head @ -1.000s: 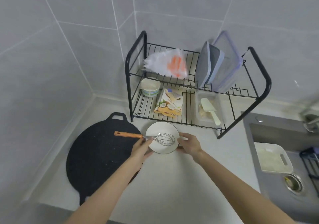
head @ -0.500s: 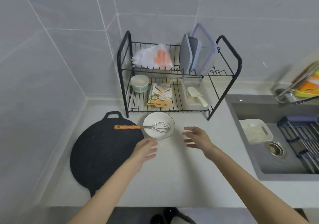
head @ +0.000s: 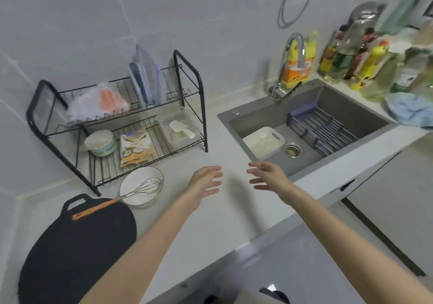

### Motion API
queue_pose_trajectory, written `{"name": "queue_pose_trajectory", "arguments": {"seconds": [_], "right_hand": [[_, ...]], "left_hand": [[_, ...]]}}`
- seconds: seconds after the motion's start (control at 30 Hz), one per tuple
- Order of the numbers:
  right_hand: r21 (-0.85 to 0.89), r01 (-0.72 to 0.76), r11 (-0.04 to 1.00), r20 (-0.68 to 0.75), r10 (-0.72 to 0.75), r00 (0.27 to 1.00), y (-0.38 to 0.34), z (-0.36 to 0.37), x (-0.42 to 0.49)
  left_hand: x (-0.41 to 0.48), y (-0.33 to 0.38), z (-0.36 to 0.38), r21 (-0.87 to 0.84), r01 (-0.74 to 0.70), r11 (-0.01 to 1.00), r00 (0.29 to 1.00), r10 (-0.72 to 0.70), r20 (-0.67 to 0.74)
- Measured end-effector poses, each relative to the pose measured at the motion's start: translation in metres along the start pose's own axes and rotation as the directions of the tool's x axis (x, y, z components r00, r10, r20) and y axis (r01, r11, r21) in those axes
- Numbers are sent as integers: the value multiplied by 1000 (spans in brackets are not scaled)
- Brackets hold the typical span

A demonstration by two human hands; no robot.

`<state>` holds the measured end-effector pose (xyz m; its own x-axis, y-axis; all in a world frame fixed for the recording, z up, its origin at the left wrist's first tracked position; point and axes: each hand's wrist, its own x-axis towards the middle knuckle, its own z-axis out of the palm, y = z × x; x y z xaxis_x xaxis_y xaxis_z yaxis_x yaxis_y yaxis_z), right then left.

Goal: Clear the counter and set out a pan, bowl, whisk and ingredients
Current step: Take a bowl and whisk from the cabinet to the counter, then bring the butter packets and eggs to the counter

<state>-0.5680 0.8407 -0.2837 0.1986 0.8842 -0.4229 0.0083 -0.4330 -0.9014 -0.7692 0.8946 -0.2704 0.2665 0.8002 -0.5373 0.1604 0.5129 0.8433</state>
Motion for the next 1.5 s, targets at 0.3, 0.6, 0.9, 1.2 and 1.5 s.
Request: {"name": "queue_pose_trajectory", "arguments": {"seconds": [0.3, 0.6, 0.9, 1.2, 1.5], "right_hand": [[186, -21, 982, -329, 82, 941, 62, -203, -72], [389, 23, 921, -643, 254, 723, 146, -390, -193], [559, 197, 806, -813, 485, 322, 236, -494, -337], [610, 430, 666, -705, 704, -88, 319, -557, -468], [459, 703, 543, -338, 839, -427, 358, -543, -588]], "left_hand": [[10, 20, 241, 257, -86, 963, 953, 4, 304], [-32, -2, 508, 450, -257, 855, 763, -107, 638], [-116, -70, 727, 538, -487, 688, 417, -358, 836], [-232, -167, 923, 446, -709, 547, 34, -605, 795], [-407, -267, 1009, 205, -883, 422, -284, -829, 481]]}}
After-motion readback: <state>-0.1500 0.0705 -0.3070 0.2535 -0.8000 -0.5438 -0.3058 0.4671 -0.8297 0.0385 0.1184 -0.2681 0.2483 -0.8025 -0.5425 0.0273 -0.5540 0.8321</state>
